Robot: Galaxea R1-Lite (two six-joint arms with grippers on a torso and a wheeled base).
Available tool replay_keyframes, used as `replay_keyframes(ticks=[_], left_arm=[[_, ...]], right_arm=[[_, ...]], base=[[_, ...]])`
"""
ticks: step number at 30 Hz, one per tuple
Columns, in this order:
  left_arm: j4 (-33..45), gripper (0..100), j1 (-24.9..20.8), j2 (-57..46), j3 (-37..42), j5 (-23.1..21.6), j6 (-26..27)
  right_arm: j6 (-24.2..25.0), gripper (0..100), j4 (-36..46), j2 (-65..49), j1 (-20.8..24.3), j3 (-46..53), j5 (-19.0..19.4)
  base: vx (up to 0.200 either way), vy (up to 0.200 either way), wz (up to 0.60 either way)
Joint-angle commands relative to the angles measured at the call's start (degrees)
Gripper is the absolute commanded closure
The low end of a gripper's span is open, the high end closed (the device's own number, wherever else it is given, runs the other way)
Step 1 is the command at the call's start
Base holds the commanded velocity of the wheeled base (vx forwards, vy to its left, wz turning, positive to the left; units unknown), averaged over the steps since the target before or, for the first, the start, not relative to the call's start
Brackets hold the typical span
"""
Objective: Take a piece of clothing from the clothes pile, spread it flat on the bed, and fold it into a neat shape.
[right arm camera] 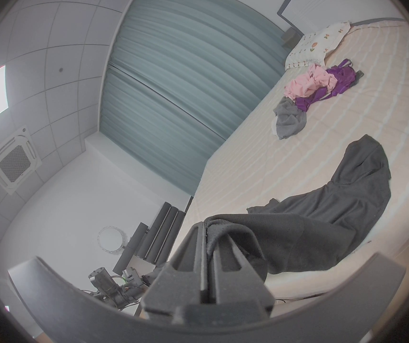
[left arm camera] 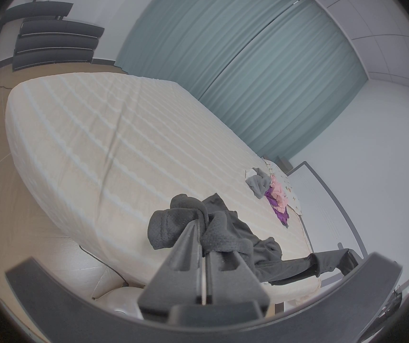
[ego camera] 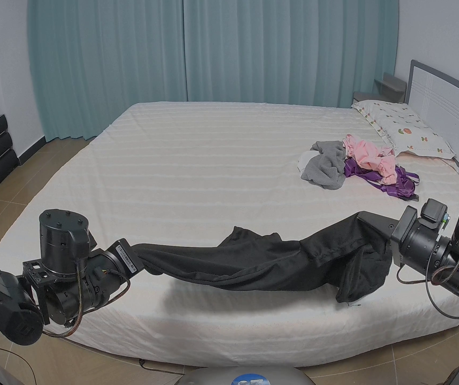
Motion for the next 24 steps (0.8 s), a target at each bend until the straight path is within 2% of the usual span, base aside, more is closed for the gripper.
replay_keyframes(ticks=[1, 5, 10, 13, 16, 21, 24], left_arm=[[0.17, 100, -0.92, -3.5, 0.69, 0.19, 0.07], [2.89, 100, -1.62, -9.12, 0.07, 1.86, 0.42], [8.87, 100, -2.24, -16.33, -2.04, 2.65, 2.18], [14.41, 100, -1.45, -22.04, -4.94, 5.03, 7.19], [18.19, 100, -1.09, -24.24, -9.33, 5.55, 8.33], [24.16, 100, -0.65, -23.62, -16.54, 5.38, 8.59], [25.39, 100, 2.51, -17.73, -22.52, 5.03, 8.77]], right_arm=[[-0.5, 100, 0.18, -5.77, 0.13, 1.21, 0.04], [-1.64, 100, 2.29, -12.89, 0.92, 1.38, -0.05], [-6.83, 100, 7.39, -20.97, 1.71, -0.02, 0.04], [-8.94, 100, 13.36, -25.28, 0.83, -5.56, -1.37], [-9.64, 100, 18.55, -25.28, 0.22, -12.15, -3.12], [-10.96, 100, 21.98, -20.8, -1.01, -21.47, -4.35], [-12.1, 100, 22.24, -12.98, -3.65, -29.82, -5.85]], base=[[-0.2, 0.0, 0.0], [0.0, 0.0, 0.0], [0.0, 0.0, 0.0], [0.0, 0.0, 0.0], [0.0, 0.0, 0.0], [0.0, 0.0, 0.0], [0.0, 0.0, 0.0]])
